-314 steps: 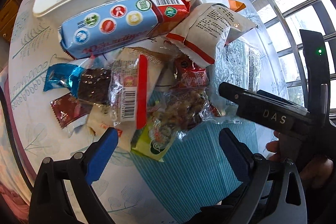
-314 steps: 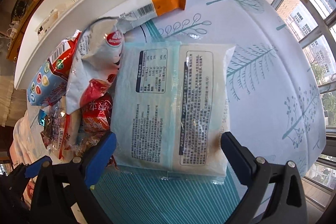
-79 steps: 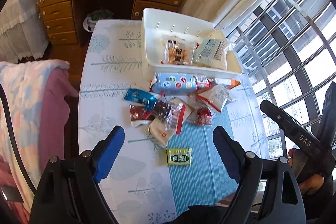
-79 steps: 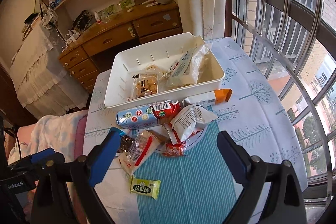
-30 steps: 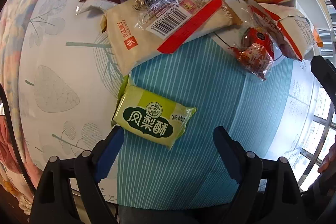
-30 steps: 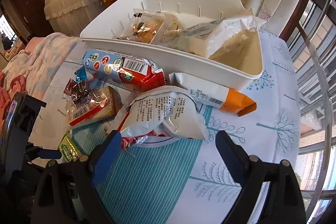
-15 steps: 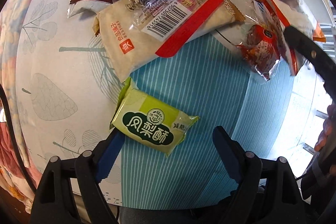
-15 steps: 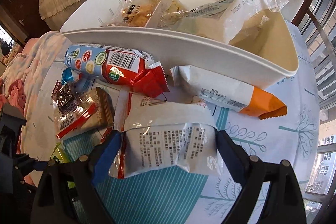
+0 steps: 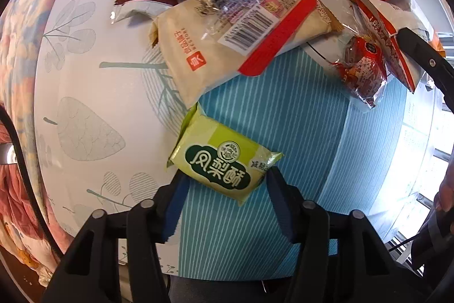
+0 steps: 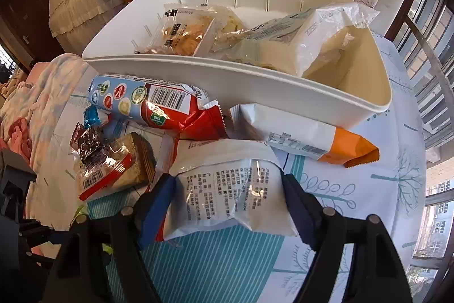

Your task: Organize snacks

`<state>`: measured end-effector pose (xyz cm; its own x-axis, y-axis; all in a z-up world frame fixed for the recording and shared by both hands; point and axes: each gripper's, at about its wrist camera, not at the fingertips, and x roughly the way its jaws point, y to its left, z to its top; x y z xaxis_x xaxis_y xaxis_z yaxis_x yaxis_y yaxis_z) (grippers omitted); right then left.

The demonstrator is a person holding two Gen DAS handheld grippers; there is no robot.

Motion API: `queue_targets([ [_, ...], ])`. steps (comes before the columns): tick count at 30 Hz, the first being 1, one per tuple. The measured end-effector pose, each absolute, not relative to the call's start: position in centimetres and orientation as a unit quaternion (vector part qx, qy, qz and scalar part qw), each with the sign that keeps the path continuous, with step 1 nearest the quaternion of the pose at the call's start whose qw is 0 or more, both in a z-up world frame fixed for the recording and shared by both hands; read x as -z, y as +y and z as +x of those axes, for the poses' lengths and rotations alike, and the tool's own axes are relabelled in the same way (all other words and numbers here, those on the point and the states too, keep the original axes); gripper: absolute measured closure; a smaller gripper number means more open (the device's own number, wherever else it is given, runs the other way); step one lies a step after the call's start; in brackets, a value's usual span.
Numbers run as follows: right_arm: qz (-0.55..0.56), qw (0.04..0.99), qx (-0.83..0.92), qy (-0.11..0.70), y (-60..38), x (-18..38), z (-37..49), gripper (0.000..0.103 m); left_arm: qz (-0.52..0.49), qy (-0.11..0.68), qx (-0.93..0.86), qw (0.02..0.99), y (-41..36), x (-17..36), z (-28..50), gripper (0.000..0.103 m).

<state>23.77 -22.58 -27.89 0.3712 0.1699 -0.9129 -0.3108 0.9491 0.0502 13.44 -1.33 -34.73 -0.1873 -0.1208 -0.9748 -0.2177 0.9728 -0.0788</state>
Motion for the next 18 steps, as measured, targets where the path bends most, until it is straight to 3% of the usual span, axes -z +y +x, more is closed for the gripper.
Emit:
queue_targets([
  [6,-0.064,0.832,-0.144,0.532,-22.7,27.1,23.4,0.045,-0.120,0.760,-0.045,0.637,0.2,34.7,12.0,0.066],
  [14,-0.059,0.838,-0.146,0.522,-23.3,26.0,23.1,0.065,-0.137,0.747,-0.045,0.649,1.3,34.2,10.5,0.072],
  [18,-0.065,0.840,-0.148,0.518,-23.3,25.6,22.9,0.070,-0.145,0.739,-0.044,0.657,1.7,33.6,9.2,0.074],
])
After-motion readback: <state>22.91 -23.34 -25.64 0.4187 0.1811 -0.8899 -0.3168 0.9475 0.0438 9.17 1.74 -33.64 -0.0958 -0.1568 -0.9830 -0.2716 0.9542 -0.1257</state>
